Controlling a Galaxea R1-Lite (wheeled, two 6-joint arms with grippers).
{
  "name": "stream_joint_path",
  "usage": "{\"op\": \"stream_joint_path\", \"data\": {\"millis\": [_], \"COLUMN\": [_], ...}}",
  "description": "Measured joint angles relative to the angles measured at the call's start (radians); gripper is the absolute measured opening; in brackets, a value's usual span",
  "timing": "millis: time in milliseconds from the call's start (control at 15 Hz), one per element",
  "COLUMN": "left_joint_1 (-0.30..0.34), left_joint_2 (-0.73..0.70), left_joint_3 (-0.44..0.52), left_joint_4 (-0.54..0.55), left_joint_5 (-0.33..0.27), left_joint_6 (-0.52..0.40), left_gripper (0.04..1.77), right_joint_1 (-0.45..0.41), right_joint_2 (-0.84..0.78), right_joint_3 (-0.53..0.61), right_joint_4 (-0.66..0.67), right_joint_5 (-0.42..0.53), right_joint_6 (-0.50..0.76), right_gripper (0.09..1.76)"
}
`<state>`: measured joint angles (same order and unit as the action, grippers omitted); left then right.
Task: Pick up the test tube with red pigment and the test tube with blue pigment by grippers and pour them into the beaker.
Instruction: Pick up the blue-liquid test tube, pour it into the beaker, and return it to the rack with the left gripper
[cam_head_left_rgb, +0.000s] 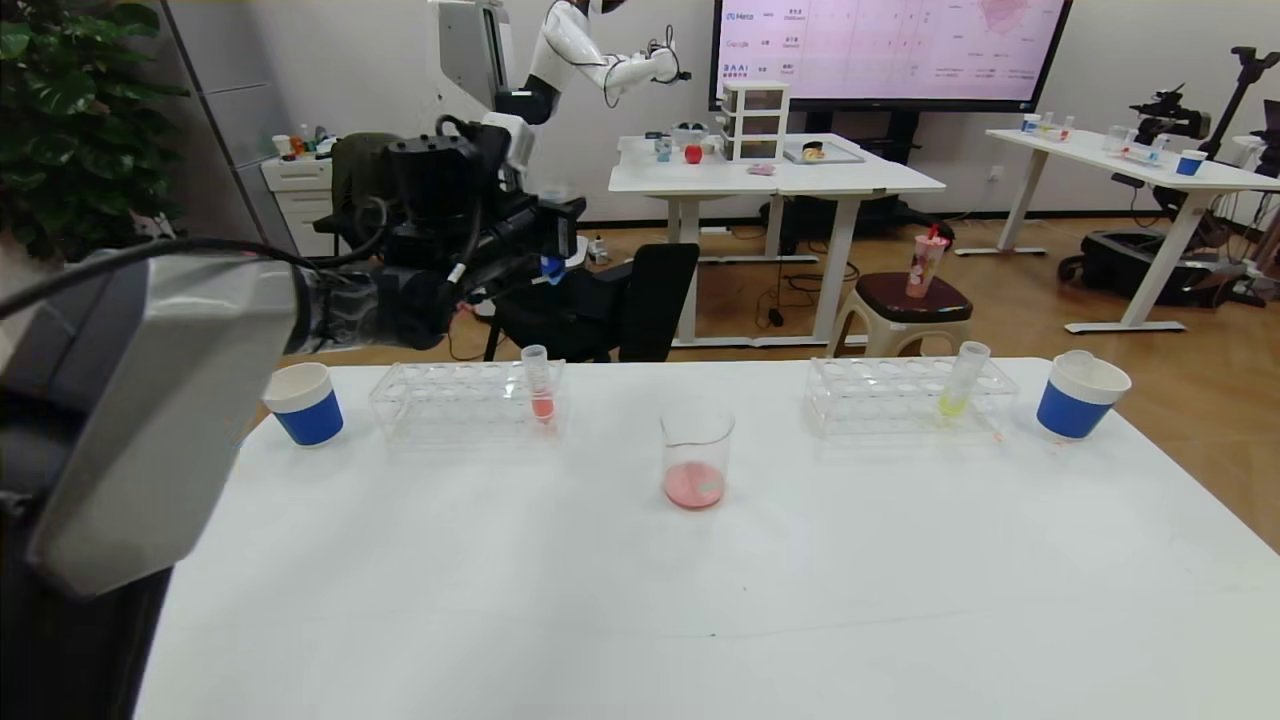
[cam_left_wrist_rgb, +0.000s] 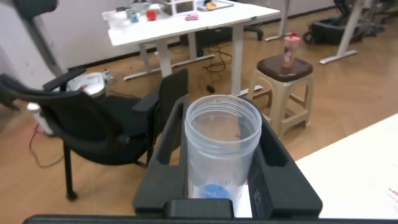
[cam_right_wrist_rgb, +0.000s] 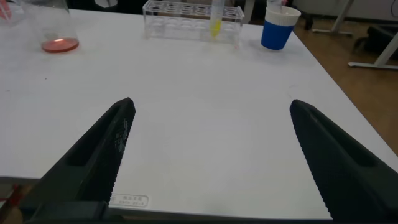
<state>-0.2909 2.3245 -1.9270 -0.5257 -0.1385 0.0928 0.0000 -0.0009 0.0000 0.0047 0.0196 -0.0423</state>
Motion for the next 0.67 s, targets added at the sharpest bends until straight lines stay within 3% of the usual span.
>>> {"op": "stream_joint_path", "data": {"millis": [133, 333, 533, 667], "left_joint_1": [-0.039, -0.060, -0.065, -0.065], "left_joint_2": [0.060, 0.122, 0.172, 0.203], "left_joint_3": [-0.045, -0.059, -0.051, -0.036], "left_joint_4": [0.002, -0.030, -0.175, -0.264], "left_joint_5": [-0.069, -0.118, -0.190, -0.282], "left_joint_6": [0.044, 0.145, 0.224, 0.299], "left_gripper": [0.53, 0.53, 0.53, 0.53], "right_joint_1": [0.000, 0.000, 0.000, 0.000], "right_joint_2": [0.000, 0.000, 0.000, 0.000], "right_joint_3": [0.000, 0.000, 0.000, 0.000], "right_joint_4": [0.000, 0.000, 0.000, 0.000], "right_joint_5": [0.000, 0.000, 0.000, 0.000], "right_joint_6": [0.000, 0.000, 0.000, 0.000], "right_gripper": [1.73, 1.74, 1.74, 1.74]}}
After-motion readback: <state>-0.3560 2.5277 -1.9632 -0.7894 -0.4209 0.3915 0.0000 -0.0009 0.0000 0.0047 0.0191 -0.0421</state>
